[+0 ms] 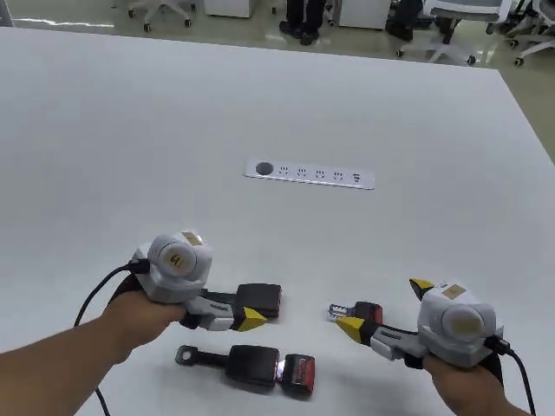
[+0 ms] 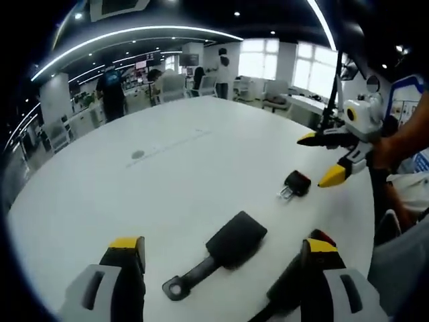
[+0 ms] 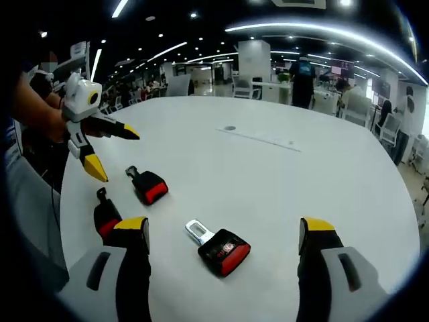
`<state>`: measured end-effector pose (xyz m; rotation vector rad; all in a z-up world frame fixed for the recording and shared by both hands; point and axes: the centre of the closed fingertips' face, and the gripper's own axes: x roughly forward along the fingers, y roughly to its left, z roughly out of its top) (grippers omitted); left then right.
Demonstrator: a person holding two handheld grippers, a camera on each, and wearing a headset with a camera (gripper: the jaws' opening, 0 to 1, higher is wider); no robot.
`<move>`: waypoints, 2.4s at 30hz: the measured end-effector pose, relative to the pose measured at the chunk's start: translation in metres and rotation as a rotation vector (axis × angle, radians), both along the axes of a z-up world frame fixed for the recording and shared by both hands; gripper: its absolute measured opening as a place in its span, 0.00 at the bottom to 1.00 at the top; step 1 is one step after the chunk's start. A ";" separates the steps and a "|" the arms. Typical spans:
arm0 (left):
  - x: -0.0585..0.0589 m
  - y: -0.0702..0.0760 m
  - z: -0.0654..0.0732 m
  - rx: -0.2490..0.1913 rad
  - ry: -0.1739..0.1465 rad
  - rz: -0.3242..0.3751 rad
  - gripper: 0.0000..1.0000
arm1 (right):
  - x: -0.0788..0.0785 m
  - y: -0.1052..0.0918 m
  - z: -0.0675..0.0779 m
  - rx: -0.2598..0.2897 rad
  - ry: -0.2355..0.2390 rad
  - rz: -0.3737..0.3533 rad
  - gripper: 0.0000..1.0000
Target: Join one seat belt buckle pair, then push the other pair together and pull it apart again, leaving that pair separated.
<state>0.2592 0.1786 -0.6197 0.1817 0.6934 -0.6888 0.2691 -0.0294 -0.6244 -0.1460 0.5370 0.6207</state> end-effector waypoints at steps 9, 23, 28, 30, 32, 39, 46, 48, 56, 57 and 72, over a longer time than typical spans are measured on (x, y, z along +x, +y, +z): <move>-0.029 0.028 0.007 -0.052 -0.025 0.110 1.00 | -0.026 0.006 0.002 0.016 -0.014 -0.041 0.97; -0.067 0.061 0.015 -0.089 -0.061 0.158 1.00 | -0.061 0.006 0.013 0.016 -0.051 -0.079 1.00; -0.075 0.064 0.017 -0.098 -0.070 0.172 1.00 | -0.073 0.003 0.016 0.011 -0.056 -0.088 1.00; -0.079 0.066 0.018 -0.100 -0.074 0.171 1.00 | -0.080 0.001 0.019 0.011 -0.057 -0.098 1.00; -0.083 0.069 0.017 -0.100 -0.080 0.168 1.00 | -0.085 0.000 0.020 0.018 -0.056 -0.108 1.00; -0.092 0.072 0.023 -0.107 -0.096 0.157 1.00 | -0.095 -0.004 0.026 0.022 -0.063 -0.124 1.00; -0.106 0.082 0.020 -0.099 -0.087 0.157 1.00 | -0.107 -0.008 0.024 0.010 -0.072 -0.131 1.00; -0.108 0.084 0.020 -0.105 -0.087 0.163 1.00 | -0.108 -0.011 0.023 0.009 -0.071 -0.137 1.00; -0.115 0.085 0.021 -0.109 -0.086 0.163 1.00 | -0.114 -0.011 0.018 -0.004 -0.057 -0.138 1.00; -0.114 0.086 0.022 -0.110 -0.090 0.165 1.00 | -0.114 -0.012 0.018 -0.005 -0.057 -0.138 1.00; -0.114 0.087 0.024 -0.125 -0.098 0.167 1.00 | -0.123 -0.008 0.020 -0.020 -0.060 -0.132 1.00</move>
